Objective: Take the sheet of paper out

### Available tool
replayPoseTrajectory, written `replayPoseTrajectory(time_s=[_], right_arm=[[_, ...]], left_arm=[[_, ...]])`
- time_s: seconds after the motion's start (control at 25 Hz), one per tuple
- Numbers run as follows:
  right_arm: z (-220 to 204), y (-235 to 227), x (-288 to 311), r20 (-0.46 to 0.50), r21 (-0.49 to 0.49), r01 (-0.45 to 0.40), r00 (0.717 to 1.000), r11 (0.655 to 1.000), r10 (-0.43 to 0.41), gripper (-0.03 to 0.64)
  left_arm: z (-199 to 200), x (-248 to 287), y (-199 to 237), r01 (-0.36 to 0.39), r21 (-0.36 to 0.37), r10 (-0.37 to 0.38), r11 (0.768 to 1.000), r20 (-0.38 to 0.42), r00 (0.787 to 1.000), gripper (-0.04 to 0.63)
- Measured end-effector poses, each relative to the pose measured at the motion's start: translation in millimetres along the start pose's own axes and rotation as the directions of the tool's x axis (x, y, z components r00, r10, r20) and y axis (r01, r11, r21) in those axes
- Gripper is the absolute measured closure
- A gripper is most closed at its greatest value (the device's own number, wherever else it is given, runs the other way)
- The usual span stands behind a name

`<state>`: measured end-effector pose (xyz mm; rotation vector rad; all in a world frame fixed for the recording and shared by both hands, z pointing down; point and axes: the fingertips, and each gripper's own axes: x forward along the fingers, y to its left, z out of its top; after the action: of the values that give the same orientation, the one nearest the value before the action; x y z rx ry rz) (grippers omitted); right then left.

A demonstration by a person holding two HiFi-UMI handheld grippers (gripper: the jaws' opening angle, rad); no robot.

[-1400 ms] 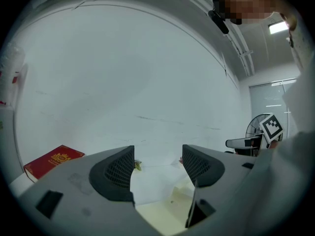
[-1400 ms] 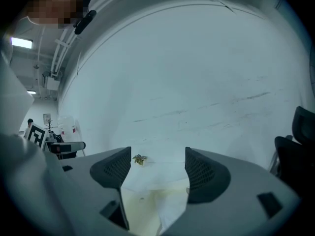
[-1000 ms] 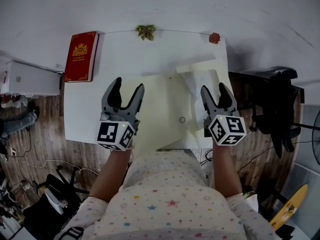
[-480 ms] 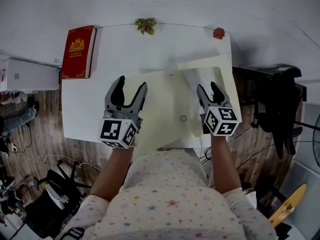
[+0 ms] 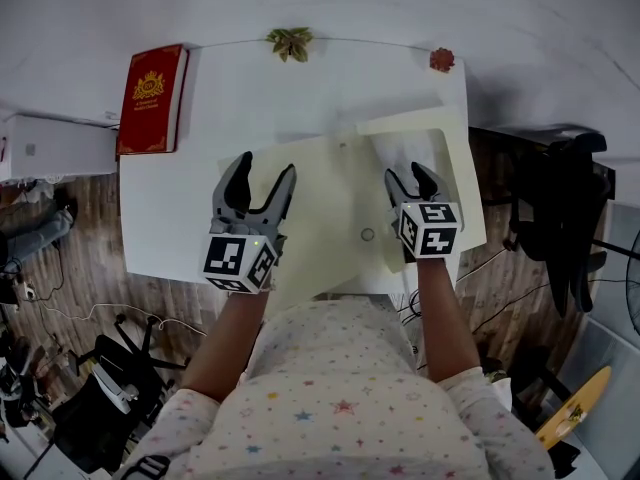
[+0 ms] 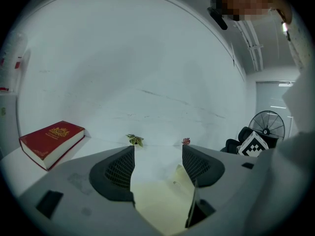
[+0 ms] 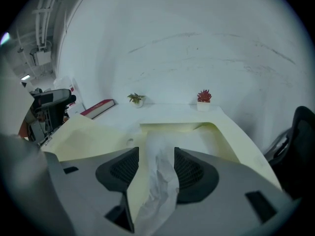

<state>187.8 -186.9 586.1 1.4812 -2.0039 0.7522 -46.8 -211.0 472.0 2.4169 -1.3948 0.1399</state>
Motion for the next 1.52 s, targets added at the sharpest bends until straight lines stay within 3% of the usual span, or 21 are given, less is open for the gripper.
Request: replayPoseTrajectory(time_s=[0.2,0.36,0.6,0.96,1.28,1.52], right_arm=[[-14.5,5.9,14.6,-0.088,-0.068,0.006,0.996,0.998,-0.012,0.348],[-22.9,7.9,18.1,-0.139,-0.191,0.040,0.988,0.981,-0.068,0.350],[-40.1,2.1,21.4,-0.213,-0.287,0.080,0.966,0.955,-0.145,0.356],[-46.5,-13.2,15.9,-0.229,-0.295,0.123,0.954,0.948,-0.195,0.417],[-41.5,-15.4,12.6,-0.191,-0.255,0.135,0.964,0.957,-0.187,0.538],[-41.0,-13.5,12.5,-0.181,-0.249,0.129,0.967,0.960,-0.177,0.583]], left_arm=[[-5.5,1.0,2.0,0.001,0.000,-0.001,1.000,-0.015,1.000,0.314],[-8.6,-0.1,3.3,-0.001,-0.003,0.001,1.000,-0.021,1.000,0.314],[-12.0,-1.2,4.7,0.001,-0.009,-0.001,1.000,-0.028,1.000,0.314],[-12.6,-2.6,2.3,0.005,-0.010,-0.006,1.000,-0.028,1.000,0.314],[-12.0,-4.2,-0.5,0.010,-0.008,-0.010,1.000,-0.025,1.000,0.314],[-11.2,-6.3,-2.0,0.013,-0.007,-0.013,1.000,-0.021,1.000,0.314]])
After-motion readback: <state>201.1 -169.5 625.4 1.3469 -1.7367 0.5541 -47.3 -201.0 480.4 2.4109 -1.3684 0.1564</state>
